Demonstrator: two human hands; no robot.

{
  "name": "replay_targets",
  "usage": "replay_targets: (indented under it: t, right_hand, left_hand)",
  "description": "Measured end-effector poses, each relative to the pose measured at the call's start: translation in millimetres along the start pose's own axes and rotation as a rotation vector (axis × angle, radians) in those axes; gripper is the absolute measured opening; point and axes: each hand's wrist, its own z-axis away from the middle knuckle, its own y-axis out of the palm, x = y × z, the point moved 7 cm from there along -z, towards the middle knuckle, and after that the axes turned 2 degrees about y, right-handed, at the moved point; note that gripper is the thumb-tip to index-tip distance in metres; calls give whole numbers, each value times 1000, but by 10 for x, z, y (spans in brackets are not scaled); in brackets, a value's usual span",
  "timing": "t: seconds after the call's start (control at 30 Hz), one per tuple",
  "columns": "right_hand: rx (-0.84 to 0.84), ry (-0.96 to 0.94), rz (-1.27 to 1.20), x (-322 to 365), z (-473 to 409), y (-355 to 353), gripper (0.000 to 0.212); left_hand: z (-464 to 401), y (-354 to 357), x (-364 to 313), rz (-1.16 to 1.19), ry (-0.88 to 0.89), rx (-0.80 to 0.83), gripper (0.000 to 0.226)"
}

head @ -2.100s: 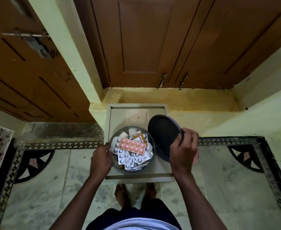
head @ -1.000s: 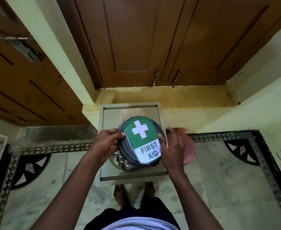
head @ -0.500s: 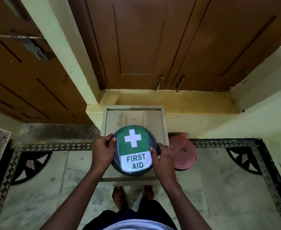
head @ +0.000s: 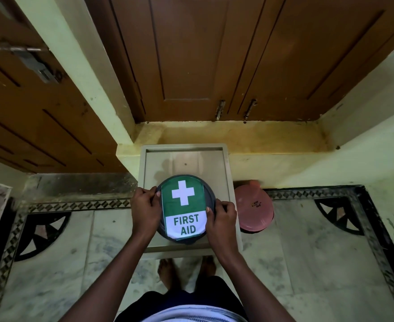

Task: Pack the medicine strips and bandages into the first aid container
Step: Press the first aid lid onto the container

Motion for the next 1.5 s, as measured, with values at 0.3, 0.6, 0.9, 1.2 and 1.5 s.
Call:
replay_targets:
  t: [0.3,0.6,0.9,1.2,1.5]
  right_hand:
    - [25,2,-39,-11,-110,-10,30]
    - [56,15,43,-76,-297,15,24]
    - [218,160,158,-44,-652,123,62]
    - [134,109,297,22,-644,140,66]
    - [139,121,335,81,-642,122,66]
  left_hand:
    - [-82,62,97,38,-11,33,25]
    - [-81,54,92,63,32,35,26]
    - [-100,149,200,15,37,56,34]
    - [-147,296,277,-65,-29,45,49]
    - [-174,346,293,-94,-64,83,46]
